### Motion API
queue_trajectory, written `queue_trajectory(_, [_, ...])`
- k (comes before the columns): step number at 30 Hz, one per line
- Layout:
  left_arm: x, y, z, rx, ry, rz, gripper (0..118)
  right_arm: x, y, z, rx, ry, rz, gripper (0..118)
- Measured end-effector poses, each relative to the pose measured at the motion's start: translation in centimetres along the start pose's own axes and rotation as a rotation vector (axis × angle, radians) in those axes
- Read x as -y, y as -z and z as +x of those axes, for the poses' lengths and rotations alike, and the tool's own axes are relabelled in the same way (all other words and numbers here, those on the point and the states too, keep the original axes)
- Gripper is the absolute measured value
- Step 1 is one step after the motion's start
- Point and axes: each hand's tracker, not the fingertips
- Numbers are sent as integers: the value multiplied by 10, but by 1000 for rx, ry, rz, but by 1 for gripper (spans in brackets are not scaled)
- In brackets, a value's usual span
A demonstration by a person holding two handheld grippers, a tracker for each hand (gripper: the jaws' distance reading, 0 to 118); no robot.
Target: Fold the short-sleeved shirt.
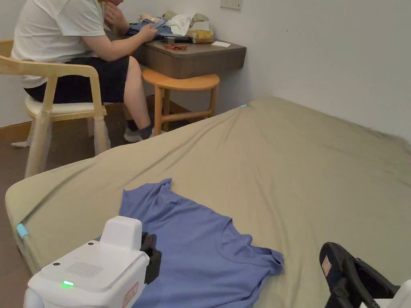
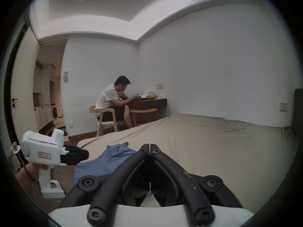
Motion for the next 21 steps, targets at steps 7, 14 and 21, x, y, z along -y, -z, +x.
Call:
queue_trajectory(7, [13,86,-2,52,-33,-180,109,20,6,26,48,46,-62,1])
queue_trajectory(14, [19,149,21,90,-19,-277,103,38,12,36,69,35,-153,1])
queue_trajectory(21, [33,157,48,-19,47,-301,67,44,4,47,96,69,-177,1])
